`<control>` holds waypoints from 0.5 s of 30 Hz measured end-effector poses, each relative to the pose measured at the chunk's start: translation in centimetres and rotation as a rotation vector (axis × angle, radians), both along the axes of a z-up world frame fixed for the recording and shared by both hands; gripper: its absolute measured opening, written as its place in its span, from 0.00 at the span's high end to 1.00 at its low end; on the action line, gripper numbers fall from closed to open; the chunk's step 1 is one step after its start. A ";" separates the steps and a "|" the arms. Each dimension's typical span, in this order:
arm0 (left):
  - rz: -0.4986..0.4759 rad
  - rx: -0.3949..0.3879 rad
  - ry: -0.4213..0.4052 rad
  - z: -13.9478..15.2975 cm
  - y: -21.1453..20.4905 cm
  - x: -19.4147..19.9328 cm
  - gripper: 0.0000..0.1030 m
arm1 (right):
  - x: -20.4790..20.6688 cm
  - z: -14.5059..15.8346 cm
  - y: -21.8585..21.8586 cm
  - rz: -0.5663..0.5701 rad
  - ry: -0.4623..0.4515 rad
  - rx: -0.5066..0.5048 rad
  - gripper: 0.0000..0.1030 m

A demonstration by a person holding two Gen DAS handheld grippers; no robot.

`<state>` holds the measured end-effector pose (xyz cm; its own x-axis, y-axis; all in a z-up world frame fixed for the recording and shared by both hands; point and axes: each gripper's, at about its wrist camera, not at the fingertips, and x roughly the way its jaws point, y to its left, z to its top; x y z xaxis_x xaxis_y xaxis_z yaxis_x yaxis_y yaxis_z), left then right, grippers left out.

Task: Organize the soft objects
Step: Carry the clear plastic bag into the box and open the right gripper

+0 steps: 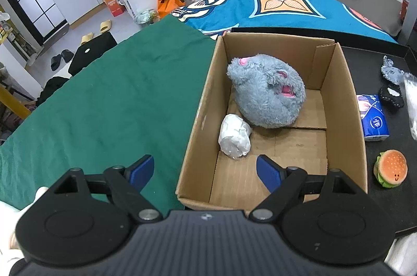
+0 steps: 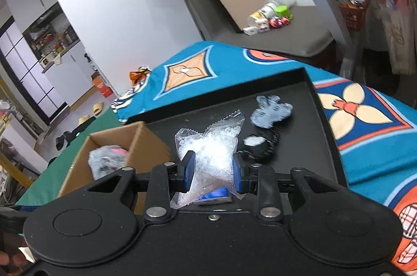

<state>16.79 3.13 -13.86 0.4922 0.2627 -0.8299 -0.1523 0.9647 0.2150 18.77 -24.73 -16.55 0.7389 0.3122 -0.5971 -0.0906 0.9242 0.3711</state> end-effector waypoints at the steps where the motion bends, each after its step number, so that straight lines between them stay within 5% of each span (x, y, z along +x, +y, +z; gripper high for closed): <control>1: 0.000 -0.005 -0.003 0.0 0.1 -0.1 0.18 | 0.0 0.3 0.3 0.006 -0.003 -0.002 0.71; 15: 0.004 -0.106 -0.052 0.0 2.3 -1.0 0.18 | -0.4 2.7 5.3 0.100 -0.026 -0.029 0.71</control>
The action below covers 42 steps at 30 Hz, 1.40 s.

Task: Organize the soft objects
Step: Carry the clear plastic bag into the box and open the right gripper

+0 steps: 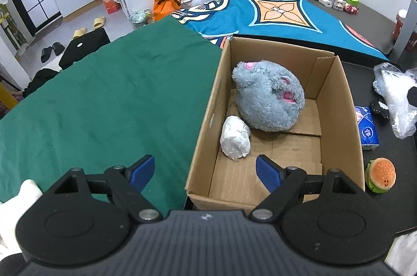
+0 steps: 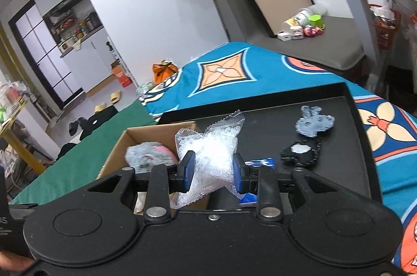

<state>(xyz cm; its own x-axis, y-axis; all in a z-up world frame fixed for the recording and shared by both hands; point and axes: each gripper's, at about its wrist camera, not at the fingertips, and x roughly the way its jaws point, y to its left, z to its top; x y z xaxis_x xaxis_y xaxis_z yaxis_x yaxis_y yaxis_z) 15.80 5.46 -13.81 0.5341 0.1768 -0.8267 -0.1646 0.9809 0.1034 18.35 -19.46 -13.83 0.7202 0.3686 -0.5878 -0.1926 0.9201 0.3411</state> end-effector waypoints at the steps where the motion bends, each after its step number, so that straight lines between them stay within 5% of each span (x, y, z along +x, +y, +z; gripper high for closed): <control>1: -0.001 -0.007 -0.001 -0.1 0.1 0.0 0.19 | 0.0 0.1 0.5 0.008 -0.001 -0.003 0.71; 7: -0.023 -0.048 -0.011 -0.7 0.7 -0.5 0.25 | -0.2 0.6 3.3 0.060 -0.005 -0.016 0.71; 18: -0.020 -0.145 -0.026 -1.4 2.4 -1.0 0.74 | -0.7 0.7 8.3 0.139 0.016 -0.036 0.71; 21: -0.020 -0.148 -0.042 -1.5 2.6 -1.1 0.80 | -0.9 0.7 9.5 0.157 0.024 -0.034 0.71; 30: -0.016 -0.186 -0.059 -1.8 3.7 -1.2 0.86 | -0.7 0.7 11.6 0.189 0.051 -0.006 0.70; 34: -0.008 -0.214 -0.057 -2.0 4.1 -1.1 0.86 | -0.4 0.0 11.8 0.221 0.119 0.042 0.53; 42: 0.005 -0.226 -0.051 -2.1 4.5 -0.9 0.86 | -0.7 0.1 9.8 0.161 0.105 0.000 0.53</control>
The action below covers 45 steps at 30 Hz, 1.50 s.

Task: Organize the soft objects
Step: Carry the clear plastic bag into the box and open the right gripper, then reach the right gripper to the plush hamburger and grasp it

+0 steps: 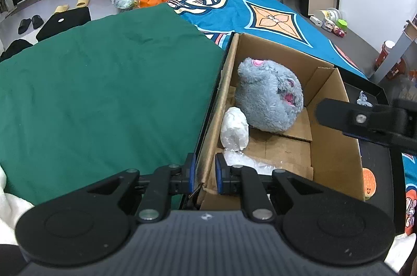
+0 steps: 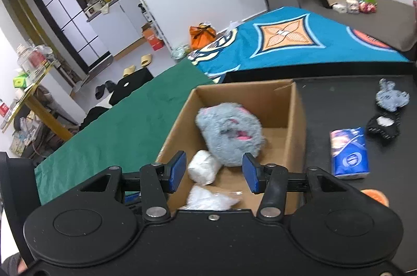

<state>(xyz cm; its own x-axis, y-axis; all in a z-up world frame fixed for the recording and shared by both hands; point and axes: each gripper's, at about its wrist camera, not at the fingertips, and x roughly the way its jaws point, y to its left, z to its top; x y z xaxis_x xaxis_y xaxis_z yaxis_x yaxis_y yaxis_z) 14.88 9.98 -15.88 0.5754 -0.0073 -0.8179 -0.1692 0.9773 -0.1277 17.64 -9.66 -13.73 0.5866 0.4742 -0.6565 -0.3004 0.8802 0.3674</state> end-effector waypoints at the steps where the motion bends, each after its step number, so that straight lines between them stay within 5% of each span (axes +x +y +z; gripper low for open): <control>1: 0.002 0.001 0.002 0.0 0.0 0.0 0.86 | -0.1 0.2 -0.3 -0.004 -0.008 -0.007 0.53; 13: 0.004 0.028 0.037 0.6 -0.7 0.2 0.81 | 0.0 0.6 -4.8 -0.086 -0.037 -0.040 0.53; 23: 0.002 0.080 0.051 1.4 -1.8 0.3 0.48 | -0.6 -0.9 -8.4 -0.118 -0.002 -0.088 0.53; 33: -0.013 0.148 0.078 1.5 -3.6 0.8 0.33 | -0.6 -4.2 -10.5 -0.144 0.048 -0.119 0.37; 45: -0.042 0.237 0.124 0.9 -6.2 1.6 0.26 | 0.2 -7.7 -12.3 -0.181 0.119 -0.175 0.18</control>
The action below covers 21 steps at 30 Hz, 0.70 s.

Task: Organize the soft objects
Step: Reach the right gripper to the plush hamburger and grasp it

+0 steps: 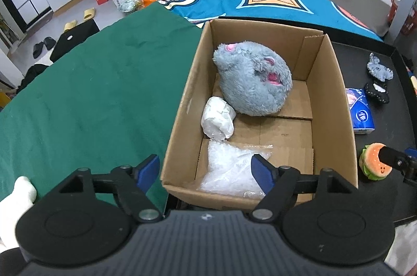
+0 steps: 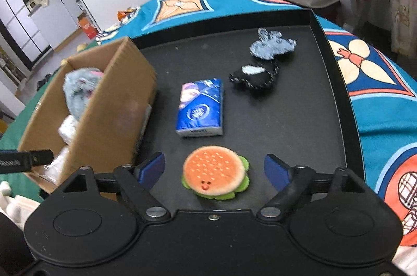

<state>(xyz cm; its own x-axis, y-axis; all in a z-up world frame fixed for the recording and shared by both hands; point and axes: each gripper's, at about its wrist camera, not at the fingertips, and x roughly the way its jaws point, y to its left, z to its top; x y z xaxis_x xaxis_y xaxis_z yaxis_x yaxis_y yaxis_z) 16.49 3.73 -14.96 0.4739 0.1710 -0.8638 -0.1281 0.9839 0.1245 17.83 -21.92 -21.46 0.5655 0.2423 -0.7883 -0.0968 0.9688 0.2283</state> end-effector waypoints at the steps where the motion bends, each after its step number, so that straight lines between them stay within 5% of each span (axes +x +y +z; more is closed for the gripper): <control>1: 0.003 0.009 0.000 0.0 -0.2 0.0 0.26 | 0.0 -0.2 0.1 0.002 0.004 -0.005 0.17; 8: -0.006 0.065 0.021 -0.3 -1.4 0.7 0.24 | 0.2 -1.6 1.0 0.035 0.031 -0.033 0.15; 12: 0.003 0.096 0.036 -0.7 -1.9 1.1 0.21 | 0.3 -2.2 0.8 0.054 0.053 -0.082 0.51; 21: 0.005 0.135 0.042 -0.6 -2.8 1.7 0.21 | 0.4 -0.9 -2.4 -0.018 0.021 -0.016 0.56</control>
